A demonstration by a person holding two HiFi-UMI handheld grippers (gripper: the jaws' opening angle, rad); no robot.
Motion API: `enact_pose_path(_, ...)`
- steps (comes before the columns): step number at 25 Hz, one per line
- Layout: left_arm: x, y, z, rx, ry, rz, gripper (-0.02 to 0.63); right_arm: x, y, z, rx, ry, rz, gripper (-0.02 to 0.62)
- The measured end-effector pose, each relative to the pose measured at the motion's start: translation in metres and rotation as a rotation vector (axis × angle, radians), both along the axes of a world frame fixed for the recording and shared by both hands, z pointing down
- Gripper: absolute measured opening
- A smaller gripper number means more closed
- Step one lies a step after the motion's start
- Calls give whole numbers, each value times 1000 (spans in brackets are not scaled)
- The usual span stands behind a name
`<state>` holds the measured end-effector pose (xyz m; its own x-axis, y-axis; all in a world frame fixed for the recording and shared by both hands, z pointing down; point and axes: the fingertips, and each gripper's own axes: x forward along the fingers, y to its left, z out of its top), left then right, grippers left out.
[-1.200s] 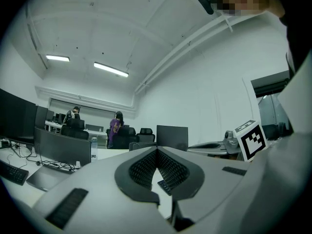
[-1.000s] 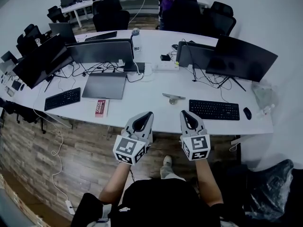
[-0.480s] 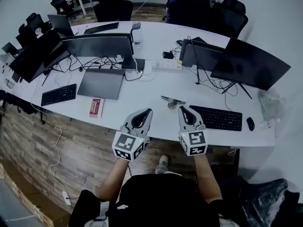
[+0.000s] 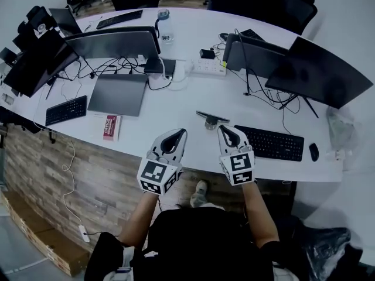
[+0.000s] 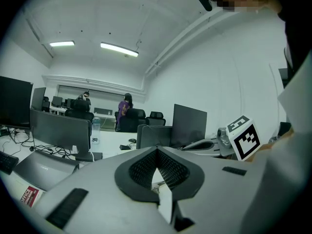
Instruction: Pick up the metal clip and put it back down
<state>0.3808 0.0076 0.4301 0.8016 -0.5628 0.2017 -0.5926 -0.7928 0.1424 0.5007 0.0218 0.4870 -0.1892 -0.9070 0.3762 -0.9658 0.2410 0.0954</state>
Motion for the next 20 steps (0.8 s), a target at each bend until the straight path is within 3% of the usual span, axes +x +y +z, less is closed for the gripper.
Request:
enact_pose_path(5,11,-7,27,-51,-24,-13,9,7,-9,49,-140,29,-60,25)
enact_pose_path(10,17,-8,53,-97,-45,-30,9,11,-11,99,-251,162,-146,26)
enact_pose_path(20,1,-16,78,-135,-77,-114,9,11,-41,166,-370,313,-291,40)
